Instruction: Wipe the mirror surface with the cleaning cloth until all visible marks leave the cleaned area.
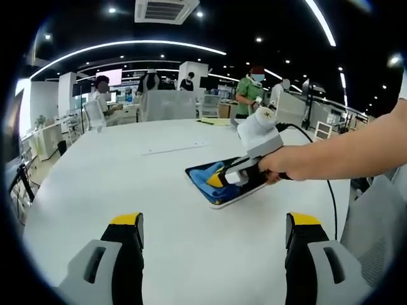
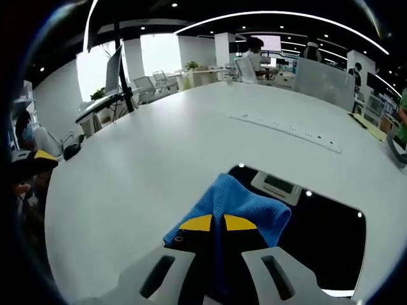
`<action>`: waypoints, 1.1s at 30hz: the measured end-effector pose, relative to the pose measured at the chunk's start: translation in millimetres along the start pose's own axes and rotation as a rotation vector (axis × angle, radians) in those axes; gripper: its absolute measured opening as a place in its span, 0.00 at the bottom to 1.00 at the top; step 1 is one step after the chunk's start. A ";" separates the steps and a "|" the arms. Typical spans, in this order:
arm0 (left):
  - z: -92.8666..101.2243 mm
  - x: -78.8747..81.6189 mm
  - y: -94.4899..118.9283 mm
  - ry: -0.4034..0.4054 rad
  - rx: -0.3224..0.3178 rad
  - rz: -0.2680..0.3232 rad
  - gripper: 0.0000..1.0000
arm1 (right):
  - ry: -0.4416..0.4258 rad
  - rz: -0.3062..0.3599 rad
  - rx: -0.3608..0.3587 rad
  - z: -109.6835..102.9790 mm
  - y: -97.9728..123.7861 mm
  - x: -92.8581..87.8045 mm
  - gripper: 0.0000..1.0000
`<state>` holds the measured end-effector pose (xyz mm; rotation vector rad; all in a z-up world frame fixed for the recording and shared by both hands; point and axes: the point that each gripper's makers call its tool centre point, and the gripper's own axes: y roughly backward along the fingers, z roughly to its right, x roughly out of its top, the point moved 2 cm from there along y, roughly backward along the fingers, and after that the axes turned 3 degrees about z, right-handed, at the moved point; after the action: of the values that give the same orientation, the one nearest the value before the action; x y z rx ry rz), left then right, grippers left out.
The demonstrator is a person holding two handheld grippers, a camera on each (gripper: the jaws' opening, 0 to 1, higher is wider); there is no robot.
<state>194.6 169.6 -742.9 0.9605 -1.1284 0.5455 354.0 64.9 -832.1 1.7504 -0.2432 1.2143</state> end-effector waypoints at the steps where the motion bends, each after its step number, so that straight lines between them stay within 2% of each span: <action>1: 0.2 0.3 -0.2 -0.004 -0.001 0.000 0.93 | 0.000 0.000 0.001 -1.1 1.1 -0.7 0.00; 21: 2.0 3.4 0.0 -0.011 -0.013 0.010 0.93 | 0.010 0.011 -0.002 -14.8 15.0 -10.0 0.00; 33: 3.3 5.4 -0.4 -0.016 -0.017 0.013 0.93 | 0.006 0.022 -0.006 -14.4 16.7 -12.2 0.00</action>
<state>195.2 166.1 -737.7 0.9446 -1.1528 0.5386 328.8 63.4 -831.5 1.7430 -0.2634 1.2334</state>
